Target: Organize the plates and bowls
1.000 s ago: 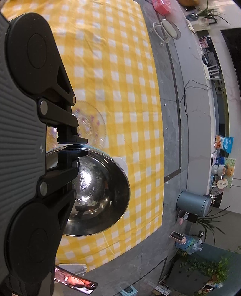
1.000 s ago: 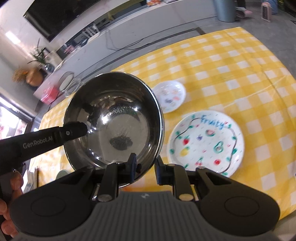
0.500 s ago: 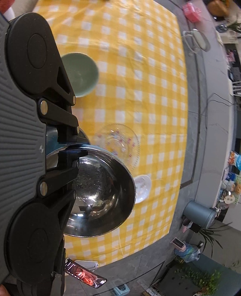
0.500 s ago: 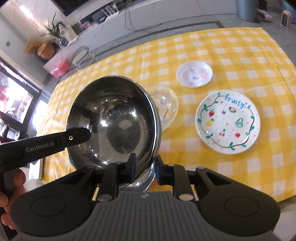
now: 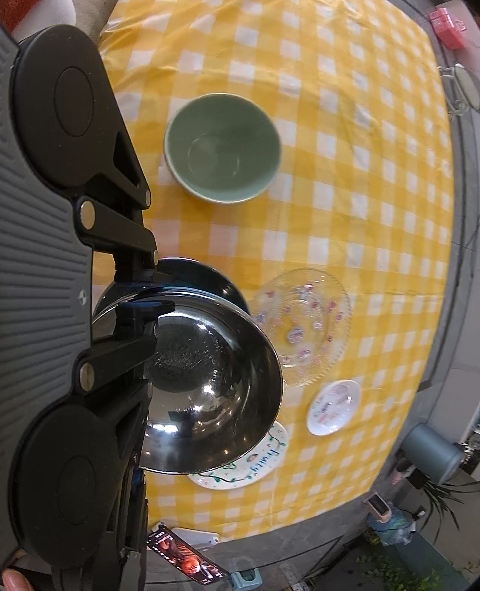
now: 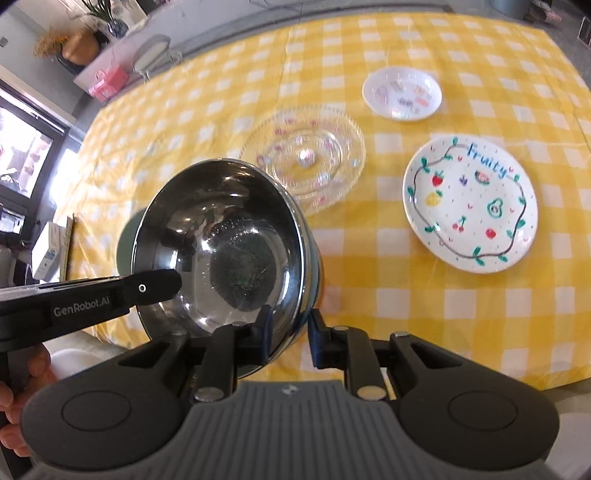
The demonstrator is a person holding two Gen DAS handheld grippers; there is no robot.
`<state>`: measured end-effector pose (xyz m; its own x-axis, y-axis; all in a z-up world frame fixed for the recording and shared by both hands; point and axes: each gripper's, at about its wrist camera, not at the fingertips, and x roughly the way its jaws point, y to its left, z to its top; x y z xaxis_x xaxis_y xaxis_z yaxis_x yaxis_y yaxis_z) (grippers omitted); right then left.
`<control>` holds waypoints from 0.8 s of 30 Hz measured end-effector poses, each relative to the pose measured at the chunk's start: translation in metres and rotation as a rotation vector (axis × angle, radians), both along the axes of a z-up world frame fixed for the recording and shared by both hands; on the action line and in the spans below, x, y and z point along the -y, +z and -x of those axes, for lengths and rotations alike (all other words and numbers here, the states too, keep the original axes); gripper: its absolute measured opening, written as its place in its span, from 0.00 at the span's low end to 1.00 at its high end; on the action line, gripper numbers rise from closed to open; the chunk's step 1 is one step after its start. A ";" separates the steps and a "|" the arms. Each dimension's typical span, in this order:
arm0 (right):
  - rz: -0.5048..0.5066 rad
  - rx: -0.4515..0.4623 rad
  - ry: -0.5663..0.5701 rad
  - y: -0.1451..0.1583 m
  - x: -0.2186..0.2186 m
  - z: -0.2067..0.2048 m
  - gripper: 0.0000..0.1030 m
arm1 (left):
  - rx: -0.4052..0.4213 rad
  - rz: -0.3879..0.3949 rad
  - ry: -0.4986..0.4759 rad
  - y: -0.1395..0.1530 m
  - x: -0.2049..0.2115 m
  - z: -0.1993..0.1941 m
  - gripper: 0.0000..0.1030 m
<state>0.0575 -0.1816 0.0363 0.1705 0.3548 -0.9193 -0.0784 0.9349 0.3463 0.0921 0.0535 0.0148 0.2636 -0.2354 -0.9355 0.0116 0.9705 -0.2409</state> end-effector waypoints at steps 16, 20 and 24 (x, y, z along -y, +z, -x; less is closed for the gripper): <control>0.090 -0.026 0.060 -0.014 -0.016 -0.013 0.13 | -0.027 -0.088 -0.058 -0.013 0.004 -0.004 0.14; 0.107 -0.020 0.075 -0.014 -0.018 -0.013 0.13 | -0.015 -0.090 -0.063 -0.011 0.003 -0.003 0.13; 0.133 0.023 0.099 -0.010 -0.022 -0.010 0.24 | 0.014 -0.105 -0.074 -0.004 0.003 -0.002 0.14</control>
